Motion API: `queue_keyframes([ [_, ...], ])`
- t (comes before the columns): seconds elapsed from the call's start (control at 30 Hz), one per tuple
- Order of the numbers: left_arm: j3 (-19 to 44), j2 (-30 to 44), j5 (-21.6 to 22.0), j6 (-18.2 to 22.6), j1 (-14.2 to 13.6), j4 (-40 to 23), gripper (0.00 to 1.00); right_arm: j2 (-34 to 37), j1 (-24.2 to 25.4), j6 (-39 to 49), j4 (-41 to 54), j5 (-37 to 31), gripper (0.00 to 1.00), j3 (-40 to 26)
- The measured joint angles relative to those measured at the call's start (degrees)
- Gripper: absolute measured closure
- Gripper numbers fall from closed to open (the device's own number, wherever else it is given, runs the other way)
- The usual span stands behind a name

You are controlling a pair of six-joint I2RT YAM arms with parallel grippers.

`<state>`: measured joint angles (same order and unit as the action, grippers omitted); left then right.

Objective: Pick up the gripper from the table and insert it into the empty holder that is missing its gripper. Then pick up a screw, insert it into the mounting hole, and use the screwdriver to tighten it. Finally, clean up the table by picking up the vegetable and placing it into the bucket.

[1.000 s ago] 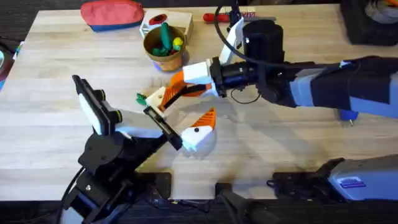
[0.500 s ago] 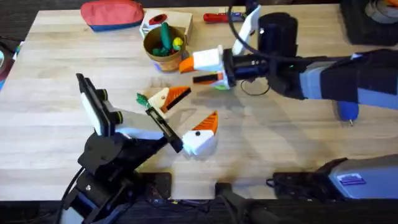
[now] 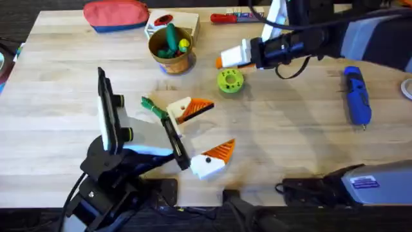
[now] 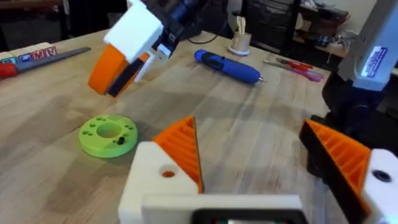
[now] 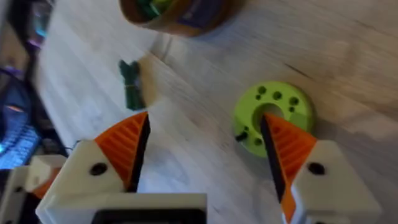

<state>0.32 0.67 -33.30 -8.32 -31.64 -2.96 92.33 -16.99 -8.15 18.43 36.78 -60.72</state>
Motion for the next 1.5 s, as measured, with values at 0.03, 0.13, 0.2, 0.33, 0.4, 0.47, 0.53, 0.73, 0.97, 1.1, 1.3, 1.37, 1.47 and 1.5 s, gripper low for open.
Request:
queue_keyframes([
  [0.03, 0.0, 0.0, -0.2, 0.1, 0.0, 0.0, 0.014, 0.0, -0.4, 3.3, 3.0, -2.8, 0.009, -0.9],
  [0.13, 0.0, 0.0, -0.5, 0.3, 0.0, 0.0, 0.014, 0.0, -2.1, 10.7, 8.5, -10.7, 0.008, -1.9],
  [0.2, 0.0, 0.0, -0.6, 0.4, 0.0, 0.0, 0.014, 0.0, -3.2, 13.6, 10.3, -14.7, 0.008, -1.9],
  [0.33, 0.0, 0.0, -0.8, 0.4, 0.0, 0.0, 0.014, 0.0, -3.8, 16.7, 11.3, -18.5, 0.010, -1.9],
  [0.4, 0.0, 0.0, -0.9, 0.4, 0.0, 0.0, 0.013, 0.0, -3.9, 18.2, 11.5, -19.5, 0.093, -1.9],
  [0.47, 0.0, 0.0, -1.1, 0.4, 0.0, 0.0, 0.014, 0.0, -4.1, 19.8, 11.9, -20.4, 0.282, -1.9],
  [0.53, 0.0, 0.0, -1.2, 0.4, 0.0, 0.0, 0.014, 0.0, -4.9, 21.0, 11.6, -21.0, 0.413, -1.9],
  [0.73, 0.0, 0.0, -1.3, 0.4, 0.0, 0.0, 0.014, 0.0, -8.6, 22.6, 9.4, -22.9, 0.503, -1.9],
  [0.97, 0.0, 0.0, -1.3, 0.4, 0.0, 0.0, 0.015, 1.0, -12.5, 23.7, 9.0, -27.8, 0.553, -1.9],
  [1.1, 0.0, 0.0, -1.3, 0.4, 0.0, 0.0, 0.014, 3.5, -13.5, 24.1, 8.8, -29.5, 0.640, -1.9],
  [1.3, 0.0, 0.0, -1.3, 0.5, 0.0, 0.0, 0.014, 5.3, -14.0, 24.3, 8.6, -31.9, 0.768, -1.9],
  [1.37, 0.0, 0.0, -1.3, 0.5, 0.0, 0.0, 0.015, 5.4, -14.2, 24.3, 8.4, -32.2, 0.782, -1.9],
  [1.47, 0.0, 0.0, -1.3, 0.5, 0.0, 0.0, 0.013, 5.4, -14.8, 24.5, 7.8, -32.5, 0.787, -1.9],
  [1.5, 0.0, 0.0, -1.3, 0.5, 0.0, 0.0, 0.013, 5.4, -14.9, 24.5, 7.7, -32.6, 0.788, -1.9],
])
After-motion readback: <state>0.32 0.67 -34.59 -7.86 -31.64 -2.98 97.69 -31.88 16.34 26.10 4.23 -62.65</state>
